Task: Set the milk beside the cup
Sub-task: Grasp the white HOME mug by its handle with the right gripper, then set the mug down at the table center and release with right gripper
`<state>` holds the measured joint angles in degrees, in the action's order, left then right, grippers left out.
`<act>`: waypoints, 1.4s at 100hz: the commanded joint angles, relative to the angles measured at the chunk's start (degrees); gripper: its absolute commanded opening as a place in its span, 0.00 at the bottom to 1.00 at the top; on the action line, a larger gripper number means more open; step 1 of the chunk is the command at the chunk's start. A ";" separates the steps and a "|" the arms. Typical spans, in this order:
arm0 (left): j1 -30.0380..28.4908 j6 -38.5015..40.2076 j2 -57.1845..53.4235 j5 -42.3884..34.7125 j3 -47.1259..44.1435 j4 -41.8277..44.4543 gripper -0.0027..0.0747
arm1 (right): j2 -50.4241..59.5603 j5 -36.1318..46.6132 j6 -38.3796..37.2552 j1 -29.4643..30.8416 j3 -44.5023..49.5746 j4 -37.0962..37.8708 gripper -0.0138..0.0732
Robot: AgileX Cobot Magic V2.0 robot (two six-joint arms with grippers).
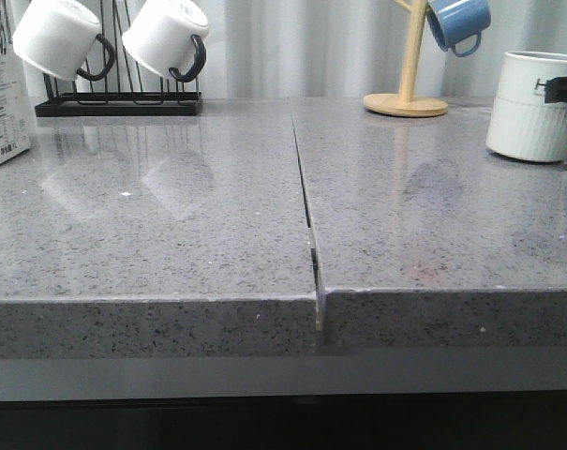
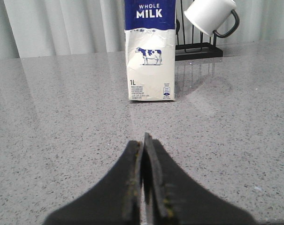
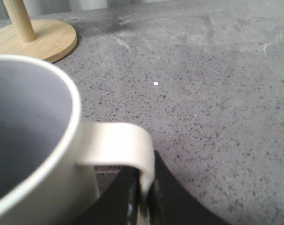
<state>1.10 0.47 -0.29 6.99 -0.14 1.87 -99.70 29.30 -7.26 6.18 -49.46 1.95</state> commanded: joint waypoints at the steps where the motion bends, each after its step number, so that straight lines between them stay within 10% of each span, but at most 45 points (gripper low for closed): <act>1: 0.32 0.19 -1.83 -4.64 -2.31 -0.07 0.01 | 3.92 3.05 -0.96 -0.40 -1.79 0.56 0.08; 33: 0.32 0.19 -1.83 -4.64 -2.31 -0.07 0.01 | 13.32 -6.50 -2.05 -10.09 -1.72 2.39 0.08; 108: 0.32 0.19 -1.83 -4.64 -2.31 -0.07 0.01 | 2.38 2.54 -4.82 -29.28 -3.87 1.59 0.08; 140: 0.32 0.19 -1.83 -4.64 -2.31 -0.07 0.01 | 3.94 1.96 -4.82 -29.28 -1.65 2.02 0.46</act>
<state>1.10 0.47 -0.29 6.99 -0.14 1.87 -99.66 26.29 -11.82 -23.10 -51.21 3.76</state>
